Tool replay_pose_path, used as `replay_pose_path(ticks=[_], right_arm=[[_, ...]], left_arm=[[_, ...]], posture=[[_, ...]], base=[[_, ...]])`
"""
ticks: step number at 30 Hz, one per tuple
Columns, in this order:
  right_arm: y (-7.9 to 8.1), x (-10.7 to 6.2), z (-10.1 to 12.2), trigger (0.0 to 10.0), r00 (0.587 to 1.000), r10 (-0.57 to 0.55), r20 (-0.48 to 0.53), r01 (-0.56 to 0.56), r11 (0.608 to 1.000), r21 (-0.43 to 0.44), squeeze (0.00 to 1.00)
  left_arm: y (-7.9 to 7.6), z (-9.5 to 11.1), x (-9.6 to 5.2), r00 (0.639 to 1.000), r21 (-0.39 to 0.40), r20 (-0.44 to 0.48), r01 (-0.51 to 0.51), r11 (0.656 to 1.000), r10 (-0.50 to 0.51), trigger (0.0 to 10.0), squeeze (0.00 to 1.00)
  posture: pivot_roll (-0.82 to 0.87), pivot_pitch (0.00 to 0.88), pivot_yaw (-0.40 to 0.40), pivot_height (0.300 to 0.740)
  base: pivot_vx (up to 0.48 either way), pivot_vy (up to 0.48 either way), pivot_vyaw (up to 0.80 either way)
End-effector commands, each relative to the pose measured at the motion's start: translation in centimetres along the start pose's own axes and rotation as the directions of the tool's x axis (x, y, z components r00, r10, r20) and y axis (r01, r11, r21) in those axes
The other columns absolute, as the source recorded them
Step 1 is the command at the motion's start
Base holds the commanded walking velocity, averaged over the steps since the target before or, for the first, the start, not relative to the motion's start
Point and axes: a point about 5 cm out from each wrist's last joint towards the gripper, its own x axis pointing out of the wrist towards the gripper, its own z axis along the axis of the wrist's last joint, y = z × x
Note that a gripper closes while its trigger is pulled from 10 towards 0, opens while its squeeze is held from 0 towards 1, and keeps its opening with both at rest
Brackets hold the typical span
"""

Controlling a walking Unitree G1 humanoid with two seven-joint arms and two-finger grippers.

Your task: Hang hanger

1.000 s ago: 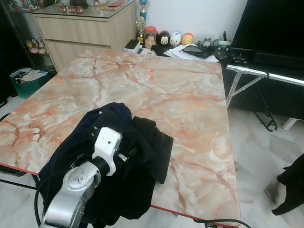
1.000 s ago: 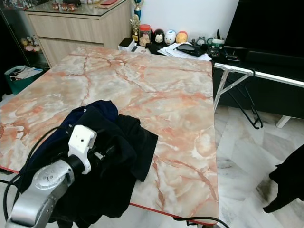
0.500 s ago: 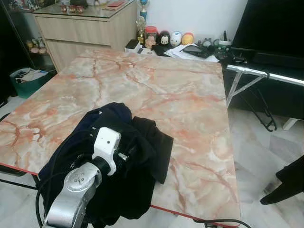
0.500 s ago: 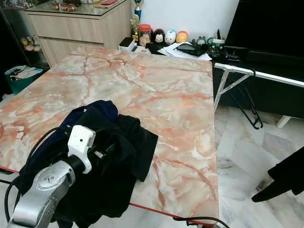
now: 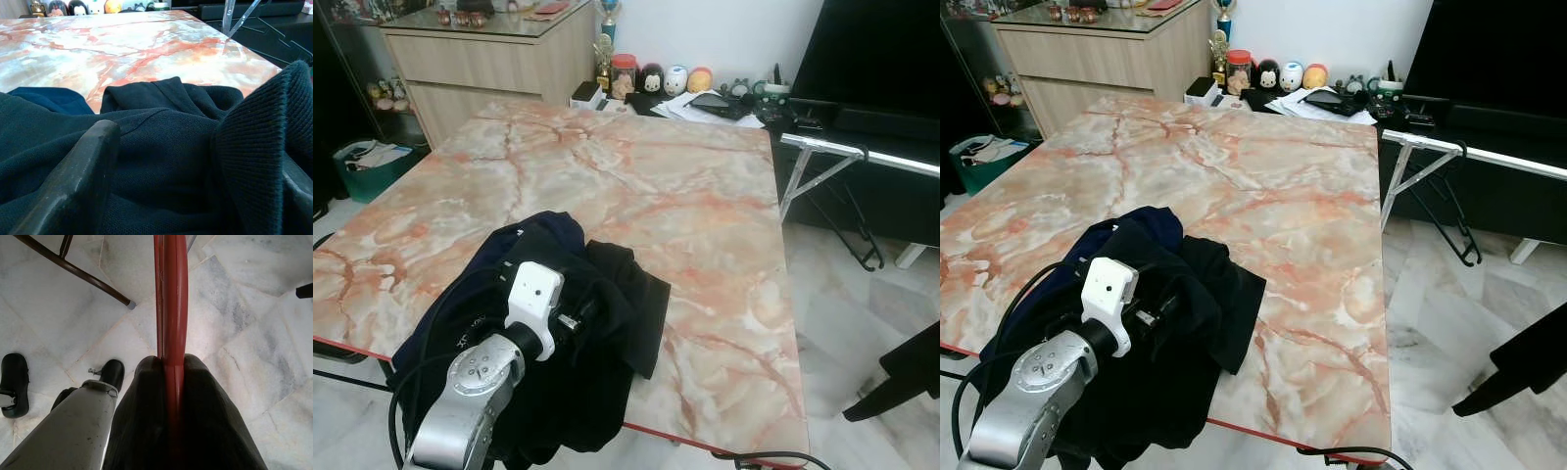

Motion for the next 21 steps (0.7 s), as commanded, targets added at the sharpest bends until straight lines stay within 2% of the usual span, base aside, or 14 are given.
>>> replay_pose_path(ticks=[1, 21], right_arm=[[-0.12, 0.00, 0.25, 10.0, 1.000, -0.003, 0.013, 0.003, 1.000, -0.009, 0.00], [-0.10, 0.00, 0.25, 10.0, 1.000, -0.004, 0.013, 0.004, 1.000, -0.007, 0.00]], left_arm=[[0.08, 0.23, 0.01, 1.000, 0.024, 0.010, 0.000, 1.000, 0.000, 10.0, 0.00], [0.06, 0.14, -0.07, 1.000, 0.027, 0.007, 0.004, 1.000, -0.004, 10.0, 0.00]], posture=[[0.11, 0.000, -0.044, 0.740], [0.11, 0.000, -0.042, 0.740]], base=[[0.000, 0.000, 0.00], [0.000, 0.000, 0.00]])
